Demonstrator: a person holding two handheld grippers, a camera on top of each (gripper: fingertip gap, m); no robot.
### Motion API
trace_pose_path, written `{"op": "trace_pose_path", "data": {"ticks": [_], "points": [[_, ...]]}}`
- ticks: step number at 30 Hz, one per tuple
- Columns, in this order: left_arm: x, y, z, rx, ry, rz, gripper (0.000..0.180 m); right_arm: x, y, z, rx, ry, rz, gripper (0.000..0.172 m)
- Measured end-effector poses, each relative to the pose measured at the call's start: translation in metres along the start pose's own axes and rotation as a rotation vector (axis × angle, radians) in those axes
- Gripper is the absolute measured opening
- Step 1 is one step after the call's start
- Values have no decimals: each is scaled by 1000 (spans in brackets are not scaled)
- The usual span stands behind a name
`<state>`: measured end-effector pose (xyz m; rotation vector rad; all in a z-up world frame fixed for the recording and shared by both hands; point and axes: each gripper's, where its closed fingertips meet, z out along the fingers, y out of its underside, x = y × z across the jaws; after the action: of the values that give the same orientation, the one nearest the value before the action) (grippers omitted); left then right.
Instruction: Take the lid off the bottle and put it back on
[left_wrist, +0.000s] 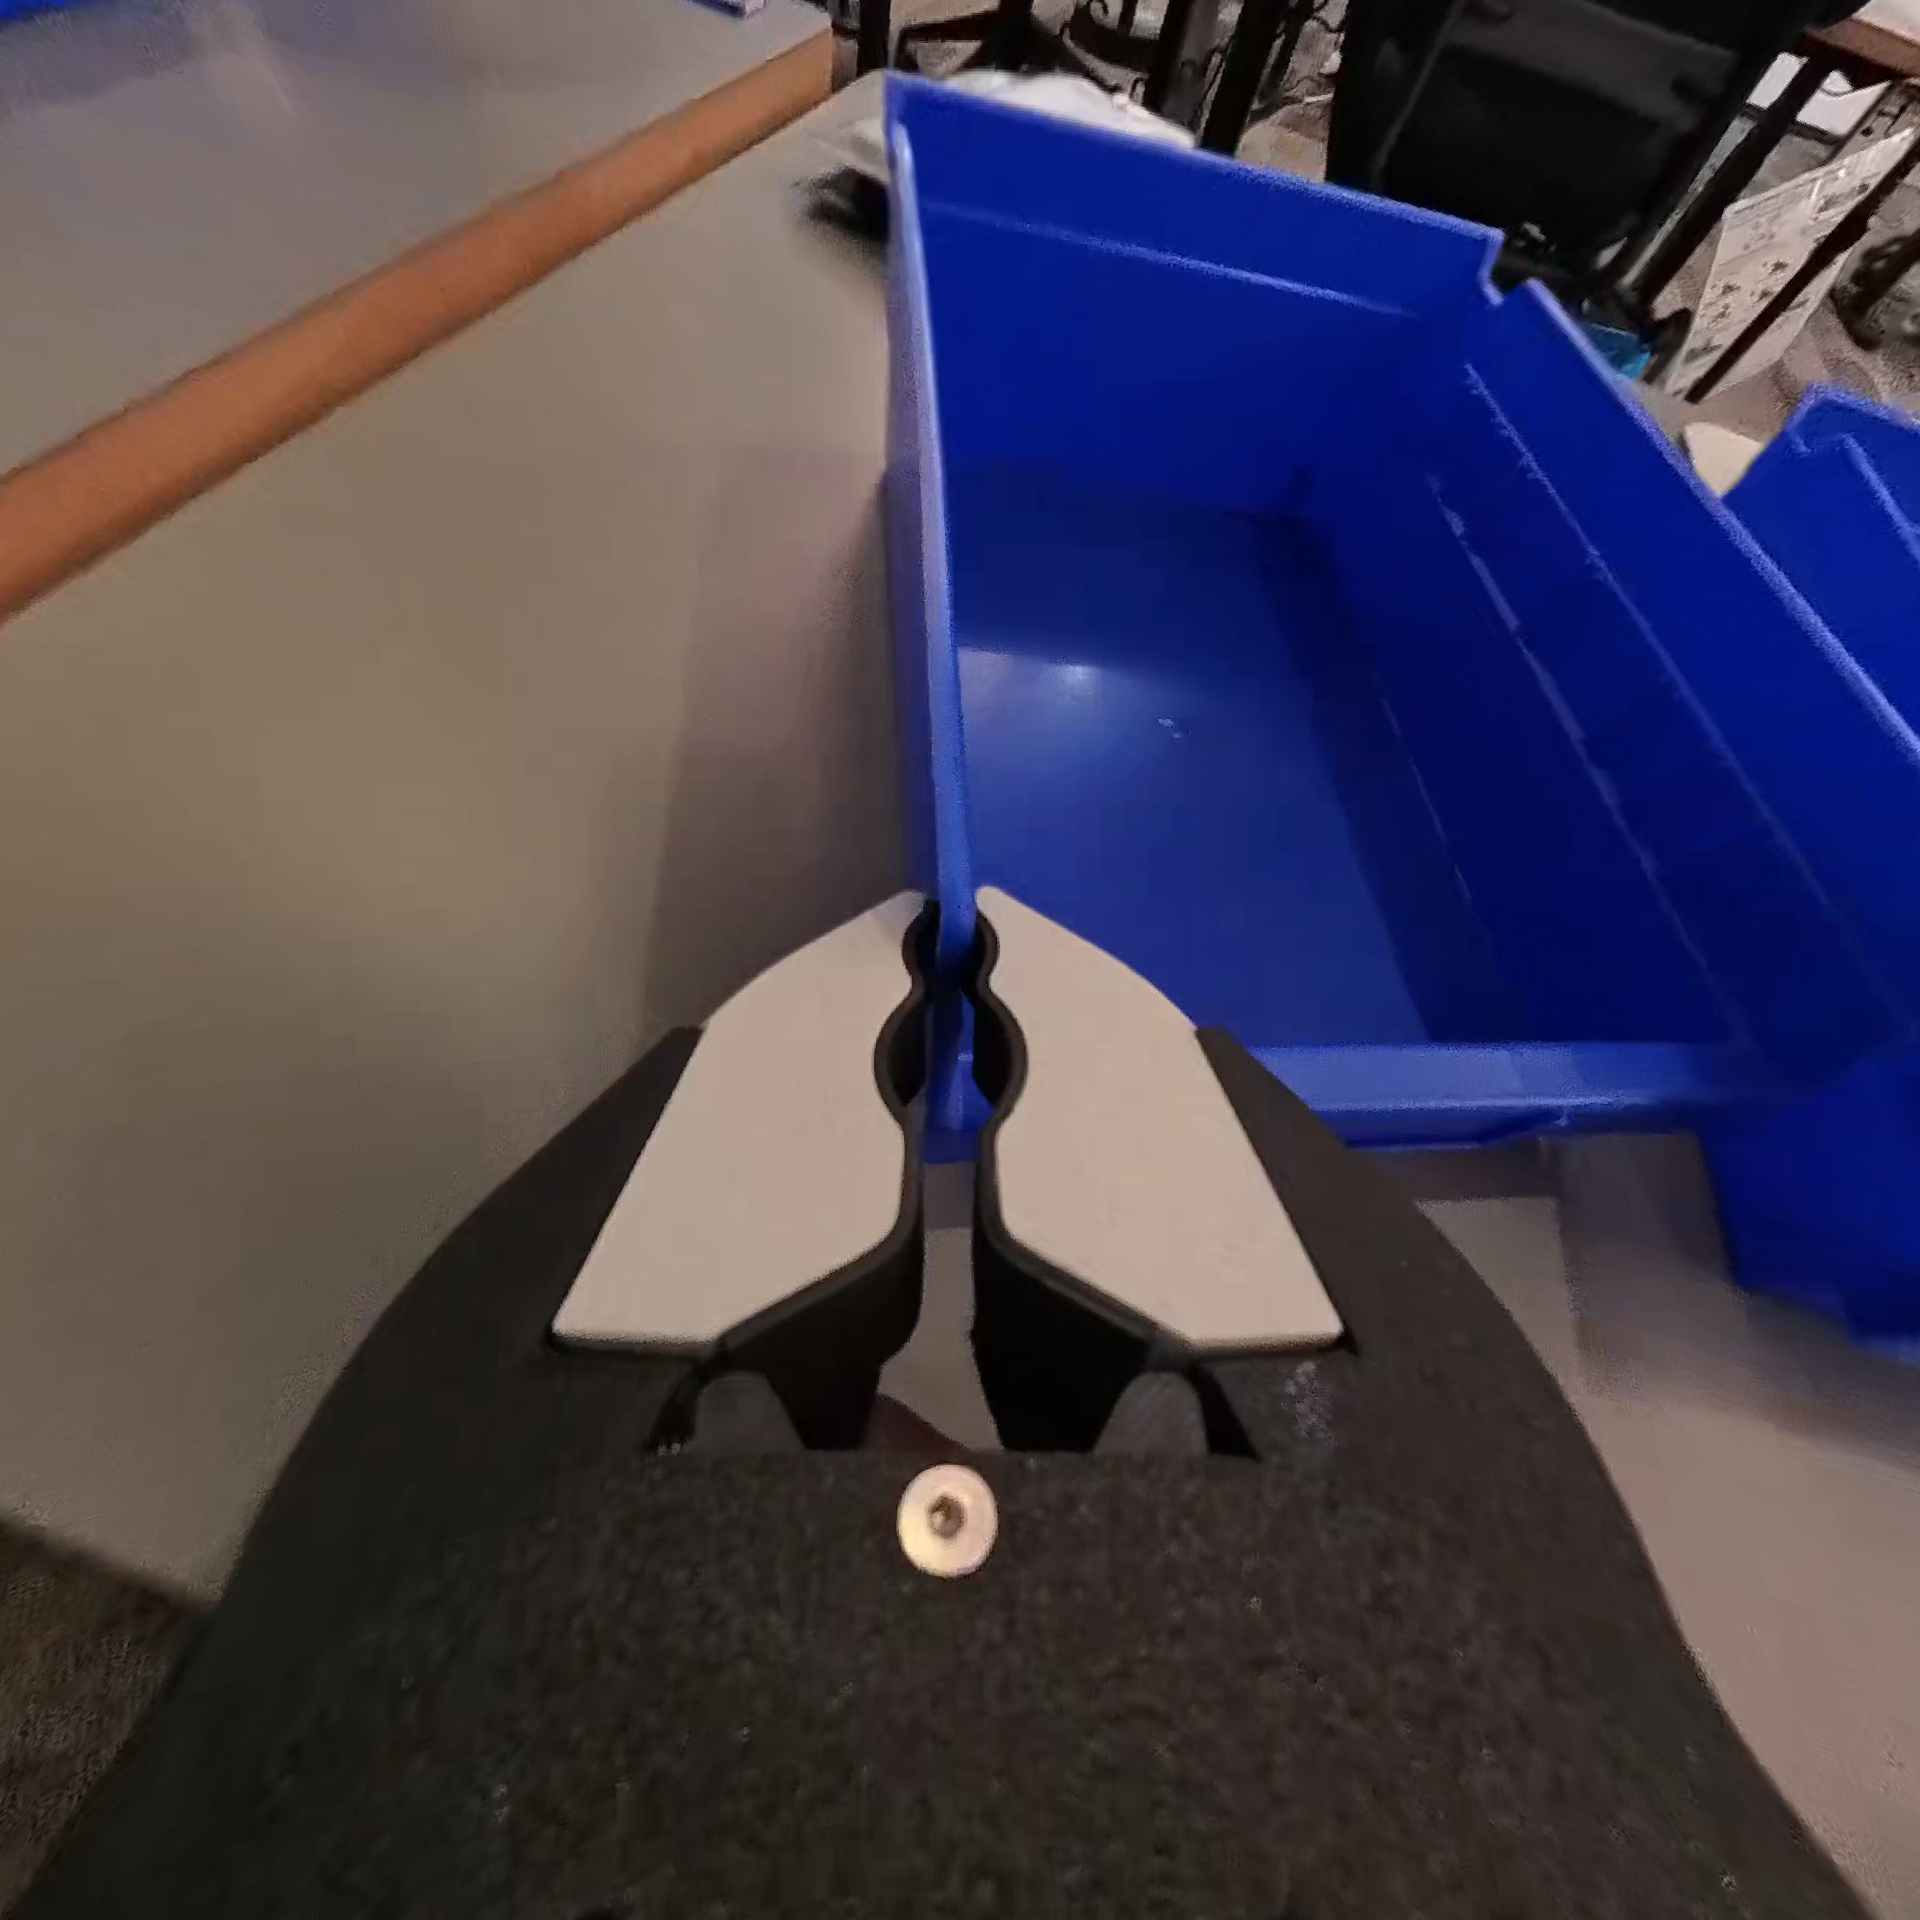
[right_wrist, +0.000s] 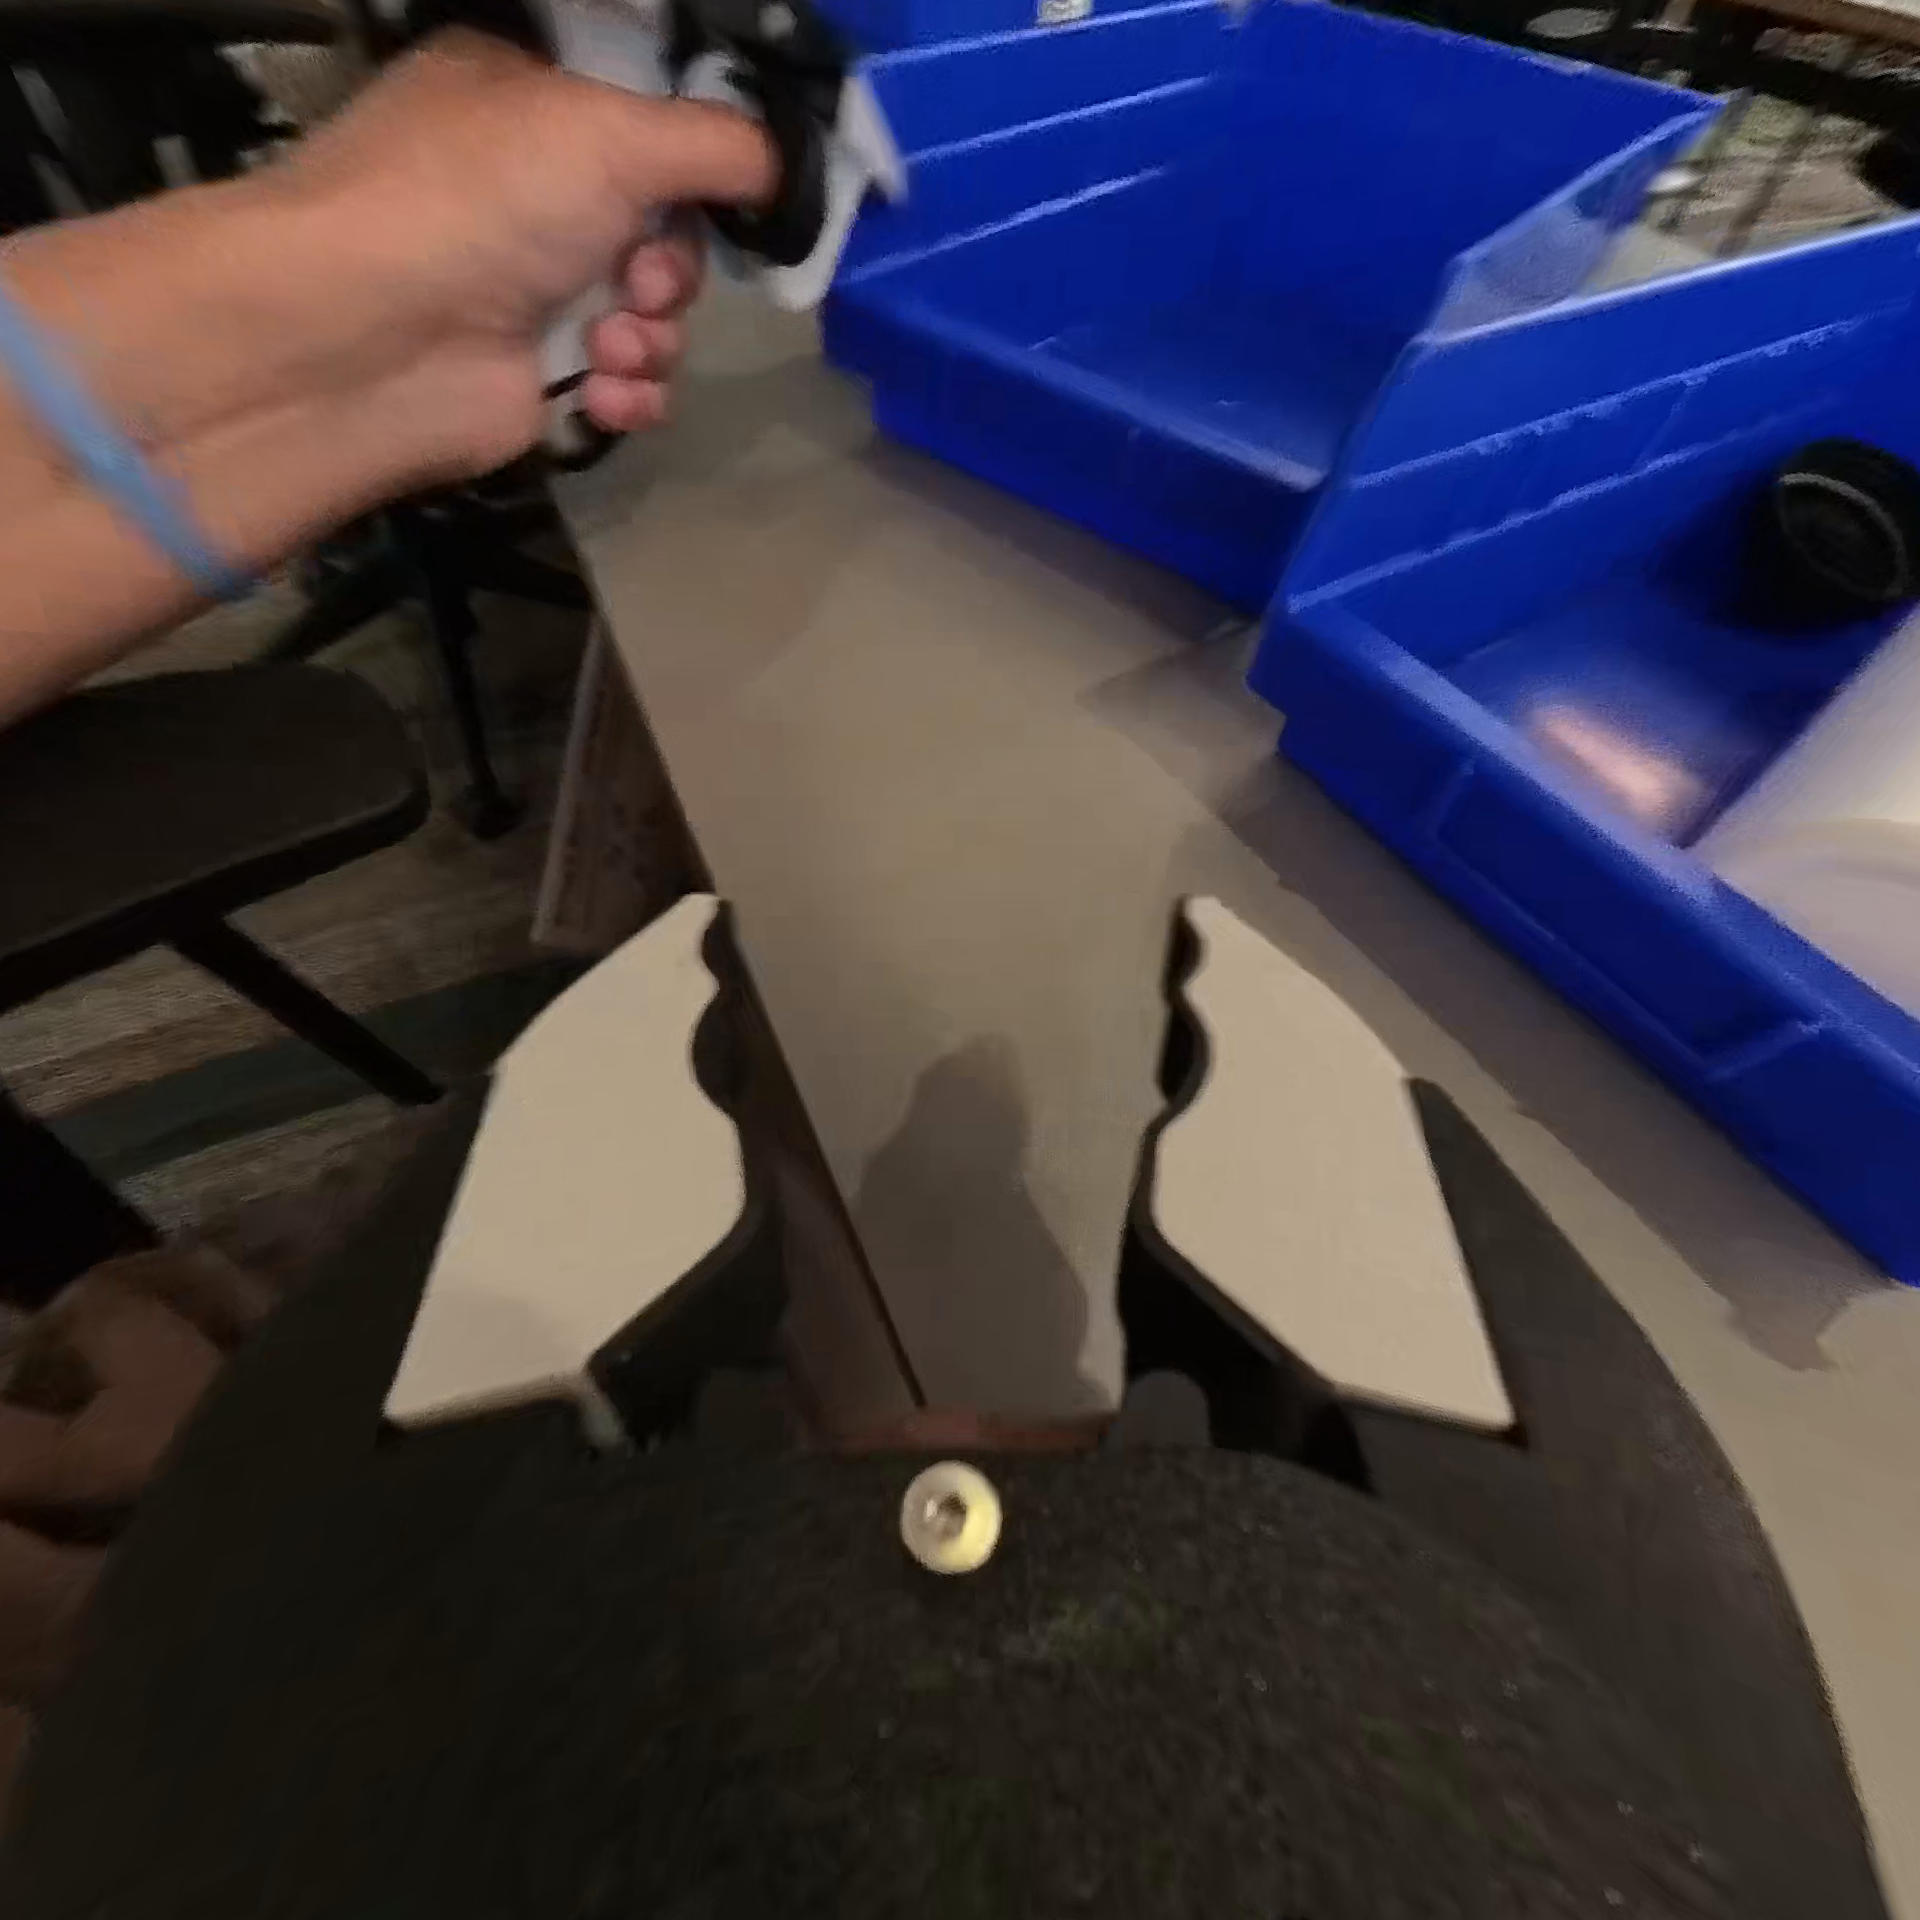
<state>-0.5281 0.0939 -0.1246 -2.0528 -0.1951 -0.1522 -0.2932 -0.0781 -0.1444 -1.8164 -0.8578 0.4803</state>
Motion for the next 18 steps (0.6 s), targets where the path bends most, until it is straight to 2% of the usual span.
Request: {"op": "trace_pose_path", "data": {"ticks": [1,3,6,10,13,16,18], "points": [[2,7,-11,-7,-6,1,3,3,-3,2,10,48,24,89],[5,19,-33,-7,-21,29,3,1,-13,4,31,70,43,84],[5,36,-63,8,-46,65,3,2,-41,11,113,73,104,90],[-2,49,-91,34,-46,36,2,13,-74,35,149,136,219,85],[-5,56,-106,58,-46,27,2,20,-73,57,76,217,240,79],[-6,62,-117,72,-61,51,2,24,-61,77,-19,281,193,67],[-7,64,-123,77,-68,46,2,26,-54,85,-56,321,166,32]]}}
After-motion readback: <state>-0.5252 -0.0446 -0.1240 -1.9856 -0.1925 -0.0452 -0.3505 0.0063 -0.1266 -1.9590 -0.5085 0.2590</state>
